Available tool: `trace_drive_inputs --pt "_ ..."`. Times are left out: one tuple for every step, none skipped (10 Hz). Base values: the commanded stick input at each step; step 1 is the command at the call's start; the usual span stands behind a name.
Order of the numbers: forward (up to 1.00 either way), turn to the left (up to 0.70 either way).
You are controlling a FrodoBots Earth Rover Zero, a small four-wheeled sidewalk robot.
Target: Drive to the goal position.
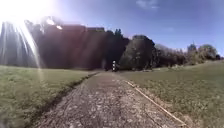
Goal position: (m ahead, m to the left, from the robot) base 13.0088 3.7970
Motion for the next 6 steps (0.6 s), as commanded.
trace_drive_inputs --pt "0.00 0.00" --pt "0.05 0.00" --pt "0.05 0.00" --pt "0.05 0.00" --pt "0.05 0.00" --pt "0.05 0.00"
